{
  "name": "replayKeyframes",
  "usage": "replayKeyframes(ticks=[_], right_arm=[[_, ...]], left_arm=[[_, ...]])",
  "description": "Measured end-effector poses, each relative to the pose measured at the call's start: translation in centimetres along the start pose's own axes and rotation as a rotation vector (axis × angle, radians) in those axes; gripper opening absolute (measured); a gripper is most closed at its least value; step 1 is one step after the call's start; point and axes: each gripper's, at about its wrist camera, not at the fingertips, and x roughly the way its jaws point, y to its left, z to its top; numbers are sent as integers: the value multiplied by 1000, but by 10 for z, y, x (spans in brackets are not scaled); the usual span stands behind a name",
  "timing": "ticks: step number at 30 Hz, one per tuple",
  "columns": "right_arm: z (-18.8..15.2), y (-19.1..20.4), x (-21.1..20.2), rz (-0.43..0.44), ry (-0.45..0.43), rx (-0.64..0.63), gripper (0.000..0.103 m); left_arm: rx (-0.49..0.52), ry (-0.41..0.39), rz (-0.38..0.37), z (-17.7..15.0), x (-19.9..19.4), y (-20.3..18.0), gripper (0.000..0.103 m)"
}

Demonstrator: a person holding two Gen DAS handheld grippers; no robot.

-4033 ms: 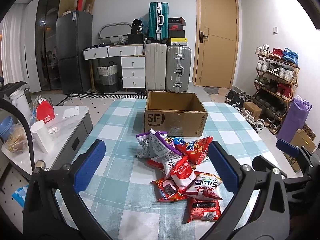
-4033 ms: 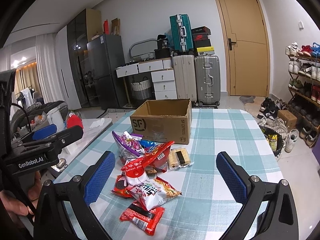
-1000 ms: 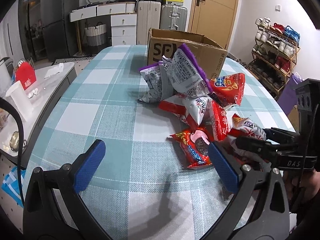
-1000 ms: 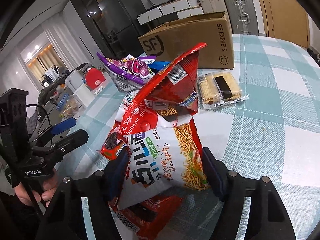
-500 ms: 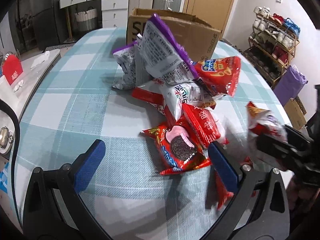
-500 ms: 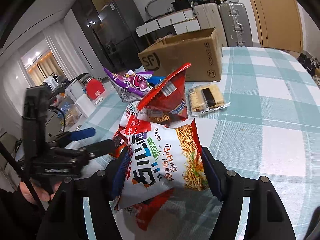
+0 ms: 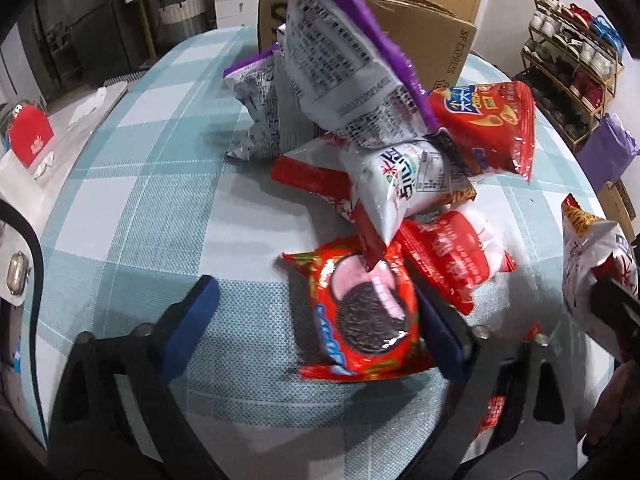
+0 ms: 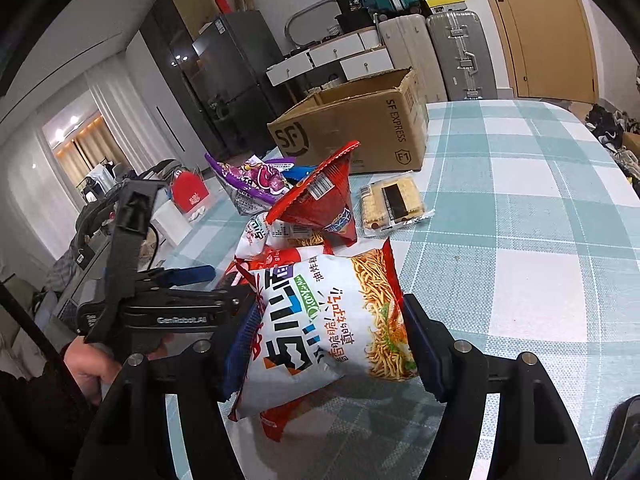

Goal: Organize snacks
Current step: 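Grasp the red Oreo packet with the left tool while the right tool grasps the white noodle snack bag, then carry both packets into the SF box and open both tools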

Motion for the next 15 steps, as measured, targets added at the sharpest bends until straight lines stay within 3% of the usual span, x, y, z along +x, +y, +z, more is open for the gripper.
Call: replayKeyframes(ticks=[1,3,7,15], right_arm=[[-1,0,0,-1,0,0,70],[-1,1,-1,-4,1,1,70],[0,6,-2,-7,5,-5,70],[7,25,-11,-17,-13,-31,70]], left_arm=[[10,-8,-8,0,-2,-1,74],[21,-21,-20,1,-4,-2,42],[-12,-18,-116,3,-6,8,42],[-10,-55,-127,-1,-27,19,42]])
